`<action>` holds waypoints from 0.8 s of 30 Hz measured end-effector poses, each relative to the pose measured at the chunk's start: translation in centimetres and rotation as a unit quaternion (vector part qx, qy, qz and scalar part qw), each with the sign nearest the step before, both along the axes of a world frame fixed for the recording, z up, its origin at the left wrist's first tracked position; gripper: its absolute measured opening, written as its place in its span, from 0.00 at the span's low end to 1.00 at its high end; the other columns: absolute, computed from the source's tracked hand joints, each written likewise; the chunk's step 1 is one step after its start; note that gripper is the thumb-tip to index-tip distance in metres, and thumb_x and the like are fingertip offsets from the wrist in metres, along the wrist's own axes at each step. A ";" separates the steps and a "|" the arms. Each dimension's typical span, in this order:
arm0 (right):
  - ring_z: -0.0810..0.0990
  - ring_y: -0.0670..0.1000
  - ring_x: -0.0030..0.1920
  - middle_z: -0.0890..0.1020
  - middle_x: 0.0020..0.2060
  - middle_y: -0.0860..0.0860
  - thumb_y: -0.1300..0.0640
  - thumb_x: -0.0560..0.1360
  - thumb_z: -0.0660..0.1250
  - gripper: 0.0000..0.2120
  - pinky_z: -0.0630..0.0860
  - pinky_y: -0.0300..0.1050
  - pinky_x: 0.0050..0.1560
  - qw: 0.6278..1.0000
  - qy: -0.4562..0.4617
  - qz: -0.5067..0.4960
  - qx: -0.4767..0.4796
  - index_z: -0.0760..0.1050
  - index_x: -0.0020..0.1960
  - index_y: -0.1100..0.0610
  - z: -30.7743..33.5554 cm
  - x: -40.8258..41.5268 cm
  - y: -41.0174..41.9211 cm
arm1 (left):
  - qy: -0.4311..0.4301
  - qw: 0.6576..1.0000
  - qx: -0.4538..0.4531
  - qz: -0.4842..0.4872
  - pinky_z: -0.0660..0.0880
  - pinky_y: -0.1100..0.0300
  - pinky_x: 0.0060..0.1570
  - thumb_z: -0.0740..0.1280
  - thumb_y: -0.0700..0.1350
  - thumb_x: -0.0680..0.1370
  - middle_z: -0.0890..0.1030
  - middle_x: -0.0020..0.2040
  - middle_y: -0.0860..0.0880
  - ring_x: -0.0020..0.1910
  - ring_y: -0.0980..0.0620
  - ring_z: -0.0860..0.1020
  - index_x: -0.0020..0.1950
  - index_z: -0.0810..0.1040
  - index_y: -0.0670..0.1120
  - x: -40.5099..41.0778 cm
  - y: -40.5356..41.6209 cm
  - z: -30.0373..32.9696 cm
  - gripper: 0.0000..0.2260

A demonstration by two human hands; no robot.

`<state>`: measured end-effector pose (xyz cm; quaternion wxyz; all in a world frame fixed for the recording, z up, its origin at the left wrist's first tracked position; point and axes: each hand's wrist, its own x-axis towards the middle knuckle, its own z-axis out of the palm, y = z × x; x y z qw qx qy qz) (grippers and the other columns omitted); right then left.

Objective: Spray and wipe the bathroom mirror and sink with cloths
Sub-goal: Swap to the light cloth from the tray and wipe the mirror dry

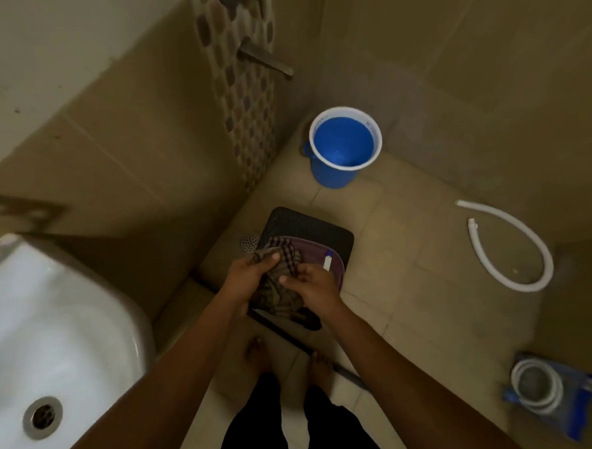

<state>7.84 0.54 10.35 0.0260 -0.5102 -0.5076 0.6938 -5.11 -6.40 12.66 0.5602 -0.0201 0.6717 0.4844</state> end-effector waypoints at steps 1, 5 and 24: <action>0.84 0.49 0.49 0.85 0.48 0.50 0.58 0.75 0.73 0.13 0.82 0.43 0.51 1.000 0.000 -0.014 -0.013 0.79 0.59 0.59 -0.4 -0.5 0.0 | 0.010 1.000 -0.004 -0.002 0.82 0.61 0.40 0.71 0.43 0.78 0.87 0.46 0.46 0.42 0.52 0.86 0.53 0.84 0.42 -0.4 0.3 -0.5 0.07; 0.84 0.53 0.53 0.85 0.52 0.54 0.60 0.74 0.73 0.14 0.81 0.53 0.58 0.995 -0.014 -0.083 -0.047 0.78 0.59 0.58 -2.9 -2.3 -0.3 | 0.016 0.999 -0.040 -0.023 0.81 0.60 0.39 0.73 0.42 0.76 0.86 0.46 0.46 0.44 0.50 0.85 0.57 0.83 0.40 -2.2 0.7 -3.0 0.11; 0.79 0.55 0.54 0.80 0.54 0.56 0.58 0.77 0.68 0.14 0.77 0.45 0.52 0.963 -0.260 0.000 0.070 0.74 0.61 0.62 -19.3 -8.9 4.6 | 0.103 0.980 -0.134 -0.106 0.77 0.49 0.52 0.65 0.27 0.75 0.81 0.45 0.44 0.49 0.41 0.80 0.57 0.80 0.35 -7.6 1.8 -15.0 0.13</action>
